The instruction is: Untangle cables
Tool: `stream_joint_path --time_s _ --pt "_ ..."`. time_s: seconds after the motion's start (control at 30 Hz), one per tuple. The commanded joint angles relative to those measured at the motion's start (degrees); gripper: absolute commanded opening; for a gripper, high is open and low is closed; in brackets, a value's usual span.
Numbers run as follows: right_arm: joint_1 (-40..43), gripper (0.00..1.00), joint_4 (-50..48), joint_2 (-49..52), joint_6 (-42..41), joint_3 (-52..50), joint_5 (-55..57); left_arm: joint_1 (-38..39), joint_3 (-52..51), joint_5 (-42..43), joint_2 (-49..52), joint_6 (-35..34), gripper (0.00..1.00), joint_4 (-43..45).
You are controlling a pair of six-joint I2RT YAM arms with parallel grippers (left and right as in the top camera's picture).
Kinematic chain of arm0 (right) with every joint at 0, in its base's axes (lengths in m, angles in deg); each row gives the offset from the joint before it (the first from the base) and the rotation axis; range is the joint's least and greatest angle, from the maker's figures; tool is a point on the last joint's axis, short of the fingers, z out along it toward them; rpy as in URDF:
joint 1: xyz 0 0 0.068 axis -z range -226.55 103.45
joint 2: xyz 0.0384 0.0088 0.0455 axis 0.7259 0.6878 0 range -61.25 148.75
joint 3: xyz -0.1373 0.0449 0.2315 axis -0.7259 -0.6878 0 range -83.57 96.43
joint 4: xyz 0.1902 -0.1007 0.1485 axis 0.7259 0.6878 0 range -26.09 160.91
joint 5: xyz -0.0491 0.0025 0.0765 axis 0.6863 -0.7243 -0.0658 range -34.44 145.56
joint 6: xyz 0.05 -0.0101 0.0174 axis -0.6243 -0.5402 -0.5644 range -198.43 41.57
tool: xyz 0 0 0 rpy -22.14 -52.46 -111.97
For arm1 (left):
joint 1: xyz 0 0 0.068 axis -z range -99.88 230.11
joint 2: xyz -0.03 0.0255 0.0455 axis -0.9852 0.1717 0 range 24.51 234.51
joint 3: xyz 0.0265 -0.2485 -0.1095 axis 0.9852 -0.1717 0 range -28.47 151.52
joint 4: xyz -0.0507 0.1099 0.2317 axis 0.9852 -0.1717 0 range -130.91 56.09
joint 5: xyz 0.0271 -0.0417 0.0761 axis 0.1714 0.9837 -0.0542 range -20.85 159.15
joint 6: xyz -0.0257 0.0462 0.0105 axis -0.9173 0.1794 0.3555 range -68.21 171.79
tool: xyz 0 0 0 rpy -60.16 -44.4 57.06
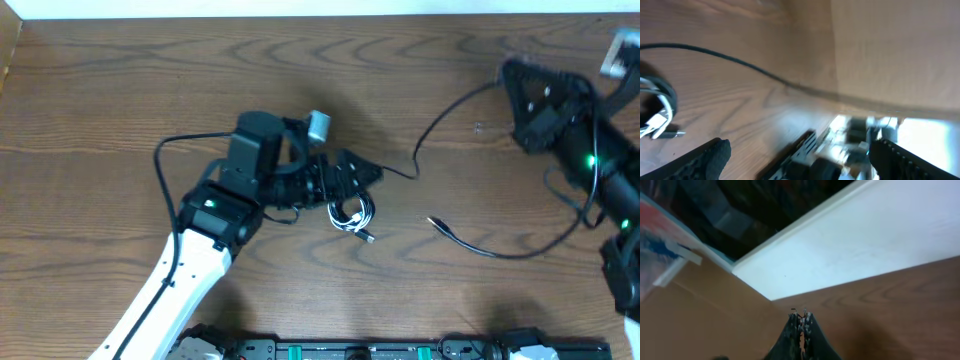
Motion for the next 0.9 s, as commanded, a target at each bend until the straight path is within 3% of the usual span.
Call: stream_joint_path --time_s 0.0,0.13,0.2,0.3,0.43,0.73,0.87 --pt "0.39 0.02 -0.04 2.78 -4.39 4.90 -1.22 2.80 0.57 1.97 -0.42 10.16 0.93 1.11" --pt "0.39 0.01 -0.07 5.05 -7.02 7.52 -5.84 4.72 0.57 -0.37 -0.42 9.49 0.93 5.97" --pt "0.39 0.01 0.37 5.22 -7.65 7.50 -5.86 4.87 0.57 -1.29 -0.42 0.66 0.93 8.26" --pt "0.42 0.01 1.81 5.27 -7.43 7.50 -4.33 4.87 0.57 -0.22 -0.42 -21.70 0.93 9.14" --pt "0.39 0.01 2.51 5.40 -7.74 7.50 -2.73 5.14 0.57 0.90 -0.42 -42.07 0.92 9.18" --pt "-1.14 0.01 2.73 5.66 -11.02 7.48 -2.75 5.14 0.57 -3.21 -0.42 -75.06 0.90 9.60" --pt "-2.86 0.01 2.67 5.86 -10.91 7.48 -2.75 5.14 0.57 -6.93 -0.42 -78.09 0.89 14.21"
